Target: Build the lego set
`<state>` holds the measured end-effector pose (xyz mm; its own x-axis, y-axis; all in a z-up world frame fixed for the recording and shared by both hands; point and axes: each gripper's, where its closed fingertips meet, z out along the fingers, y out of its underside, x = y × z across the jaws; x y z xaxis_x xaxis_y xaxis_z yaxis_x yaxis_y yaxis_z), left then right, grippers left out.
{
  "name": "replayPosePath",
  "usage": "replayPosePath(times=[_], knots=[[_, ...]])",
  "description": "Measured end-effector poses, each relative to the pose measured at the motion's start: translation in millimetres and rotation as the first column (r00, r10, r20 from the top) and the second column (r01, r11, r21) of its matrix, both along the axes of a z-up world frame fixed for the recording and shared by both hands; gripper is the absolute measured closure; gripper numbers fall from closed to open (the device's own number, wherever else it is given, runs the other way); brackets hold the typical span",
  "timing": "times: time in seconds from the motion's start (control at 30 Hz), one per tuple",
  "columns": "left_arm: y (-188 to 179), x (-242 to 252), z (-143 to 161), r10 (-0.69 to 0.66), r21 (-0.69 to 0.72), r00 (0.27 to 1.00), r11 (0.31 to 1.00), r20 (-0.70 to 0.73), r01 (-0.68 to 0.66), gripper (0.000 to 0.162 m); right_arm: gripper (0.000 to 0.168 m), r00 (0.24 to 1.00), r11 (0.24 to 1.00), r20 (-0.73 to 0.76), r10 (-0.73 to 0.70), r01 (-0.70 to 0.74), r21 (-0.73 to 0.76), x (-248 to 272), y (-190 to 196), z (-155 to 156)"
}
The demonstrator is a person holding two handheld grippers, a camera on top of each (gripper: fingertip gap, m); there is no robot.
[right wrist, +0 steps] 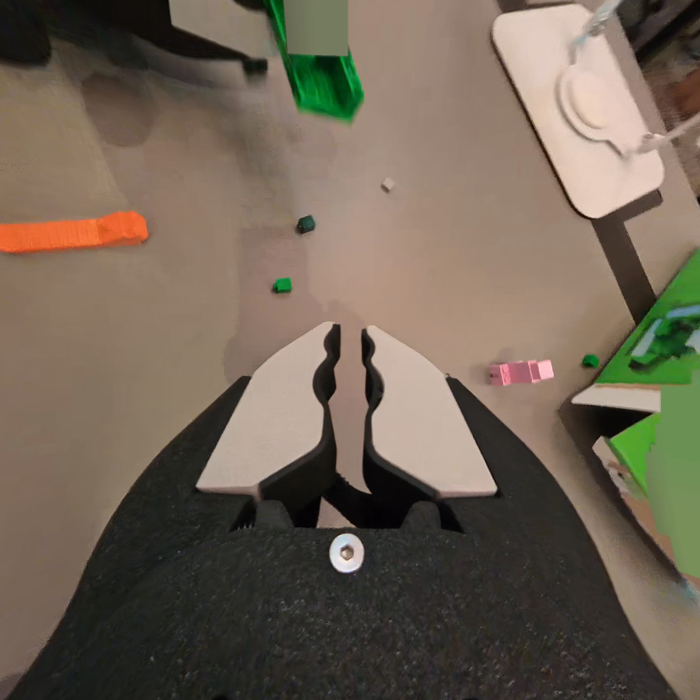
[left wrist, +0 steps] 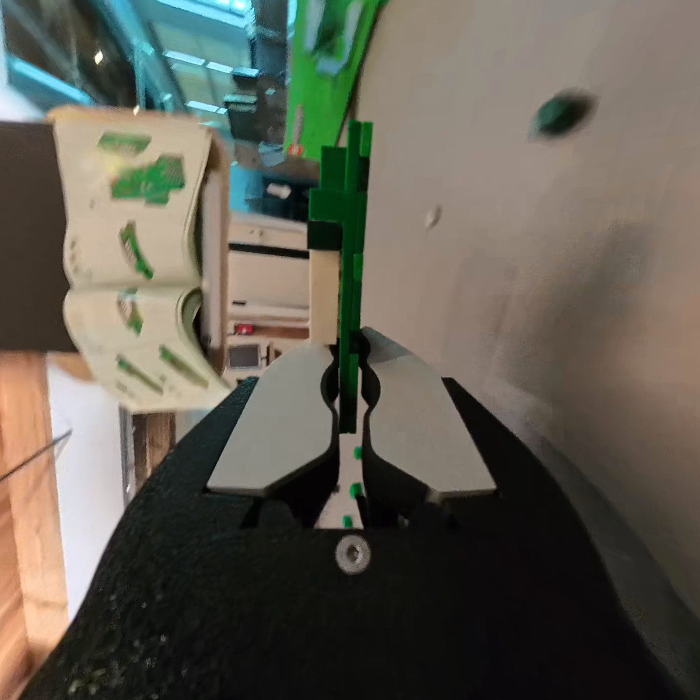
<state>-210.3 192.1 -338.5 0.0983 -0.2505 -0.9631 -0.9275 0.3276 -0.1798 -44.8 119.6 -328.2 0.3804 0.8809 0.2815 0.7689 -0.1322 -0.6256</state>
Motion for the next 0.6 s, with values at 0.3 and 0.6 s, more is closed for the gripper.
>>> replayPosePath(times=[0.3,0.6], knots=[[13.8,-67.4,5.7,0.054,-0.025,0.988,0.998,0.142,-0.051,0.156,0.147,0.969,0.975,-0.122,0.216,-0.221,-0.031,-10.1,-17.7,-5.9],[-20.1,-21.8,-10.0,-0.218,-0.044,0.976,0.975,0.028,0.219,0.156,0.150,0.839,0.799,-0.135,0.527,-0.543,-0.259,-71.6,2.5,-36.8]])
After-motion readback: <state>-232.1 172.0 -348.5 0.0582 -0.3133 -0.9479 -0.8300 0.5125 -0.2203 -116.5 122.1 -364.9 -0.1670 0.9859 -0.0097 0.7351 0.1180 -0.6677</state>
